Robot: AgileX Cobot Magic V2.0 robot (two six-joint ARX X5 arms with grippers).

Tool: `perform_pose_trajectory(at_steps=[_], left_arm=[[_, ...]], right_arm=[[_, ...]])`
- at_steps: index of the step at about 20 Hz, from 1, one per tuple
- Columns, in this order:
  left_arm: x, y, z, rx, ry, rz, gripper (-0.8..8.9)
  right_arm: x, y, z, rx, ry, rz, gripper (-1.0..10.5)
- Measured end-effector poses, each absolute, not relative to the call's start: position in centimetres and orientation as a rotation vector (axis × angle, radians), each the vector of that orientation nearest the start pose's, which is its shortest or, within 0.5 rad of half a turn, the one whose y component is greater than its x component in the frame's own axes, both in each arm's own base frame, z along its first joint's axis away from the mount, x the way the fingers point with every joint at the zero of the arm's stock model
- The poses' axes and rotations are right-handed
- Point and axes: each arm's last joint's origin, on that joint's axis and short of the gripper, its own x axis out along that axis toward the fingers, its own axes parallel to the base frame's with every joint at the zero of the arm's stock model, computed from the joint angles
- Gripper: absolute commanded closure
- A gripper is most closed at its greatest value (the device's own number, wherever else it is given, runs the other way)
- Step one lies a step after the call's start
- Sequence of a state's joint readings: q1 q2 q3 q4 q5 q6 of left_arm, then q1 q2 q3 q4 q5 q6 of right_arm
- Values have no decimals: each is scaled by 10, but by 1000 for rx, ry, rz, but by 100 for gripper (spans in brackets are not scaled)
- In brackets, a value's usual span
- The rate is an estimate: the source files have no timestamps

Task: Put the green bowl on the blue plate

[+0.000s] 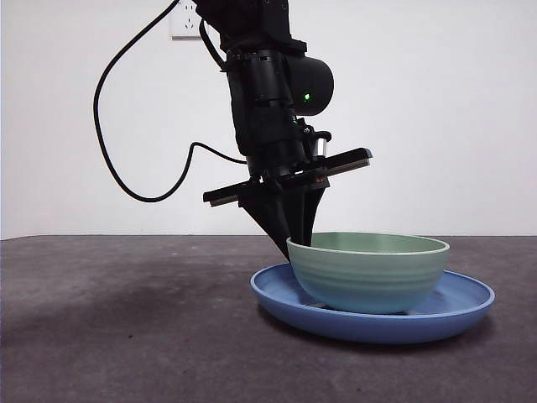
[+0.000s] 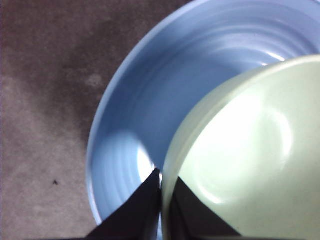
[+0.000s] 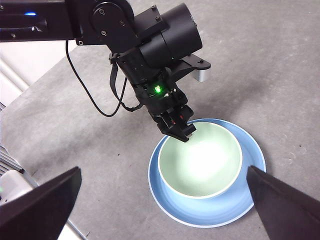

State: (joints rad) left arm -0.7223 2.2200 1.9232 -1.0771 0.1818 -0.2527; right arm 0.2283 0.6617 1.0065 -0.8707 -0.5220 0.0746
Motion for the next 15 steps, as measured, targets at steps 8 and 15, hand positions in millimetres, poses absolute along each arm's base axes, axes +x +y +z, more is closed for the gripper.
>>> perform_pose_trajectory(at_steps=[8,15], left_arm=[[341,-302,227,157,1385,-587,277],[332,-294,304,231,1338,-662,242]], right_arm=[[96,37,358,147,560,709,322],[97,37,358,129,555,688,322]])
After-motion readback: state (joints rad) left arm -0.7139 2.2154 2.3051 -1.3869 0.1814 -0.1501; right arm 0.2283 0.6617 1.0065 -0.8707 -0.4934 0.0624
